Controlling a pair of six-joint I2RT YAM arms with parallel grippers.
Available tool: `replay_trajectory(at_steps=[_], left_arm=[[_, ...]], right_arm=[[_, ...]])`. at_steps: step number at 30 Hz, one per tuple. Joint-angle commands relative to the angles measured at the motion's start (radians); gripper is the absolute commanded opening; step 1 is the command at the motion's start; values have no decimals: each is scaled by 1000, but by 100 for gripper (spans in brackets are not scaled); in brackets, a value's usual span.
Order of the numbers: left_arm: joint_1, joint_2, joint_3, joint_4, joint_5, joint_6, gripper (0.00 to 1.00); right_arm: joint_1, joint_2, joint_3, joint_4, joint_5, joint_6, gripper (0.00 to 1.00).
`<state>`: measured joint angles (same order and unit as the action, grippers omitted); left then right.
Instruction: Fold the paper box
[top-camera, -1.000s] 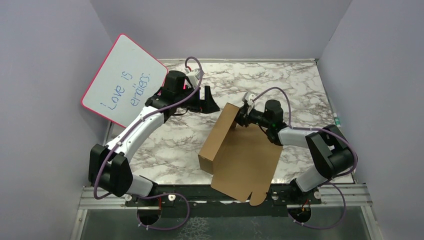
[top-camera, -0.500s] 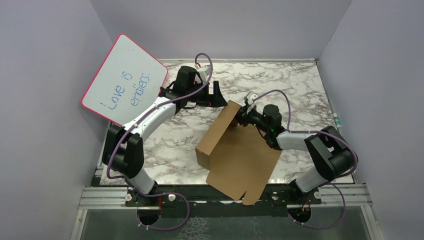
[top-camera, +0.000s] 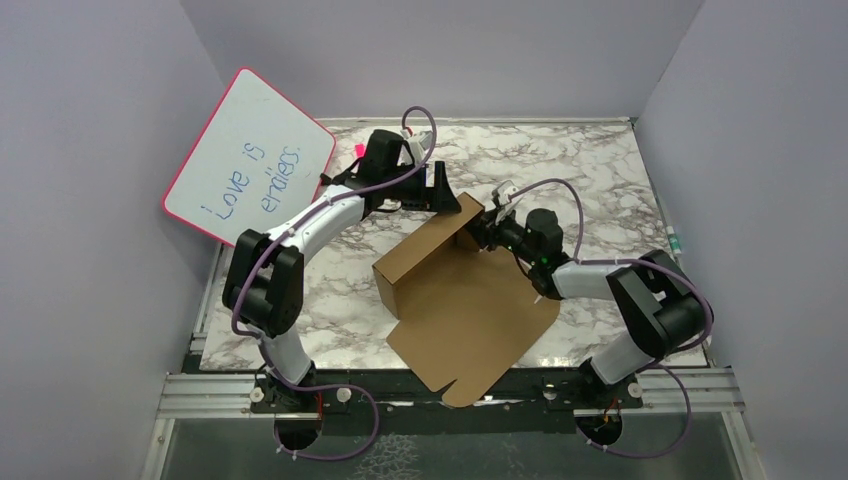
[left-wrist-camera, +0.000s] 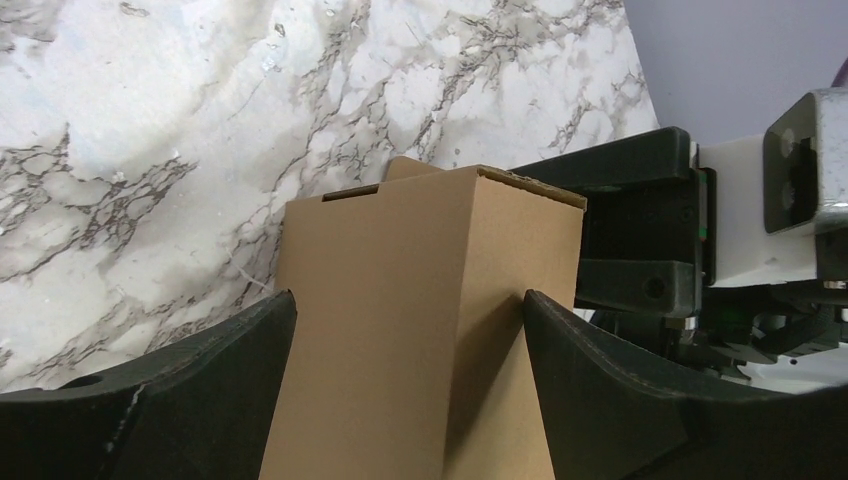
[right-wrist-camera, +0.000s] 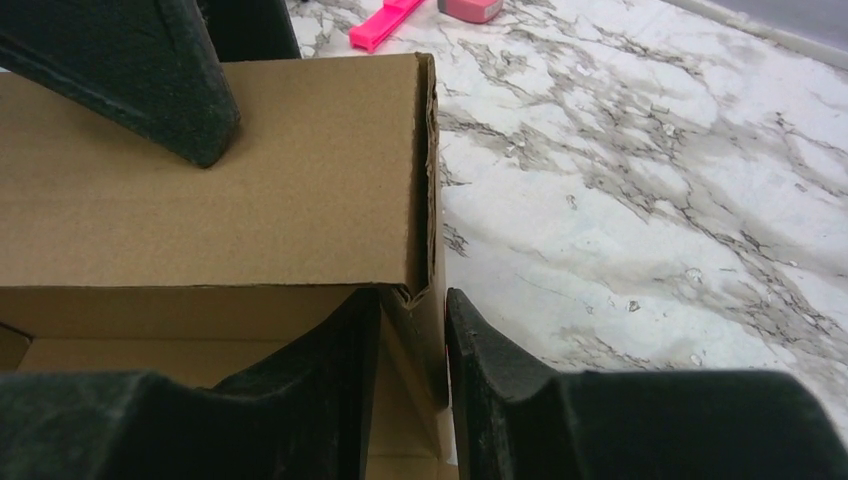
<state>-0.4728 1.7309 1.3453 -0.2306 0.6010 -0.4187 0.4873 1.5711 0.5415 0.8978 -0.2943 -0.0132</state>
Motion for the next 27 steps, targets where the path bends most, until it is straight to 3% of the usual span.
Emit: replay_trajectory(at_steps=[1,8,14,27], left_arm=[[-8,24,7,27,57,2,83],[-10,38,1,44,82,-7,82],[-19,39,1,53,103,-18,81],[-45,-28,-93,174,146,-95,81]], right_arm=[[5,47,-1,75,29,25,37],[4,84,-15,157,33,32,39],[5,102,-12,198,88,34,30],[19,106,-15,205,284,57,22]])
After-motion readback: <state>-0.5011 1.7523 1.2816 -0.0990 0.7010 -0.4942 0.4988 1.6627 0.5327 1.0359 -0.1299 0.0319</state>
